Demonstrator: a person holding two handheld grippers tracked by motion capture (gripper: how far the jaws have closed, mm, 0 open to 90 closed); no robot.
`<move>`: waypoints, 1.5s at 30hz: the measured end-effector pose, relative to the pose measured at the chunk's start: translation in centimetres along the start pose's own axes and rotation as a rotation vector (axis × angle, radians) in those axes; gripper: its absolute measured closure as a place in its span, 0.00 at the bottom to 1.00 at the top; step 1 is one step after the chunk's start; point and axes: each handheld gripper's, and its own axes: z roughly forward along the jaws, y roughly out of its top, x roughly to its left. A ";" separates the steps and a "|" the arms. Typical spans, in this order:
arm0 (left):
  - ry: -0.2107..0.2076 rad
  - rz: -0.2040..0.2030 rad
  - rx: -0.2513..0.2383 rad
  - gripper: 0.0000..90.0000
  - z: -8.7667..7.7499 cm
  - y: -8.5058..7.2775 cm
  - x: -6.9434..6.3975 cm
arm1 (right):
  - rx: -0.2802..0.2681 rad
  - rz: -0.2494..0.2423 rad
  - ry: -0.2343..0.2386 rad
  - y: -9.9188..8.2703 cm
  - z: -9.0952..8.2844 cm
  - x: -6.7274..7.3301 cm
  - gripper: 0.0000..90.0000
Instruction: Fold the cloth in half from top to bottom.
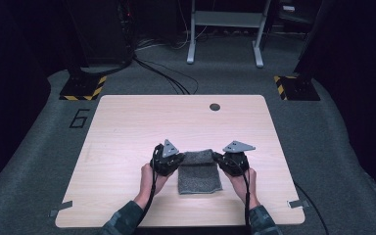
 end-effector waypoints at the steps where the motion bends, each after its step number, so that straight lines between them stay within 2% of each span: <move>1: -0.007 0.004 0.009 0.95 0.0 -0.1 -0.1 | 0.002 0.007 0.003 -0.2 0.0 0.0 0.97; 7: -0.028 0.004 0.014 0.95 0.0 -0.6 -0.9 | 0.021 0.006 0.007 -1.3 -0.3 0.0 0.97; 8: -0.031 0.016 0.021 0.95 0.0 -0.7 -1.0 | 0.024 0.010 0.007 -1.5 -0.4 0.1 0.97; 11: -0.043 0.009 0.026 0.95 0.0 -1.1 -1.3 | 0.036 0.016 0.011 -2.1 -0.4 0.2 0.96; 16: -0.075 0.009 0.056 0.93 0.1 -1.8 -1.7 | 0.057 0.018 0.023 -3.2 -0.5 0.4 0.95; 19: -0.107 0.000 0.073 0.83 0.0 -2.2 -1.9 | 0.069 0.024 0.033 -3.9 -0.8 0.5 0.93; 22: -0.139 -0.024 0.093 0.65 -0.6 -2.6 -2.0 | 0.067 0.036 0.045 -4.6 -1.5 0.6 0.86; 26: -0.134 -0.048 0.066 0.47 -2.2 -2.8 -2.0 | 0.028 0.055 0.059 -4.9 -3.2 0.5 0.74; 29: -0.102 -0.066 0.032 0.39 -3.2 -2.3 -1.4 | 0.008 0.065 0.055 -4.4 -4.0 0.3 0.68; 31: -0.084 -0.083 0.030 0.36 -3.0 -2.0 -1.0 | 0.008 0.072 0.048 -3.9 -4.0 0.1 0.63; 32: -0.068 -0.073 0.037 0.34 -2.7 -1.9 -0.9 | 0.017 0.076 0.047 -3.7 -3.8 0.0 0.61; 34: -0.061 -0.073 0.059 0.30 -1.8 -1.9 -1.0 | 0.045 0.081 0.037 -3.6 -3.0 0.0 0.58; 36: -0.053 -0.052 0.104 0.28 -0.8 -2.1 -1.3 | 0.089 0.086 0.033 -3.7 -2.0 0.1 0.57; 39: -0.041 -0.022 0.139 0.26 0.1 -2.8 -2.0 | 0.137 0.093 0.030 -4.2 -0.8 0.6 0.57; 42: -0.035 0.002 0.177 0.26 0.6 -3.6 -2.4 | 0.171 0.074 0.037 -4.8 -0.2 1.1 0.59; 43: -0.039 0.010 0.194 0.26 0.6 -3.8 -2.5 | 0.185 0.083 0.041 -5.0 0.0 1.4 0.59; 45: -0.032 0.012 0.198 0.26 0.7 -4.2 -2.6 | 0.197 0.071 0.045 -5.3 0.3 1.7 0.62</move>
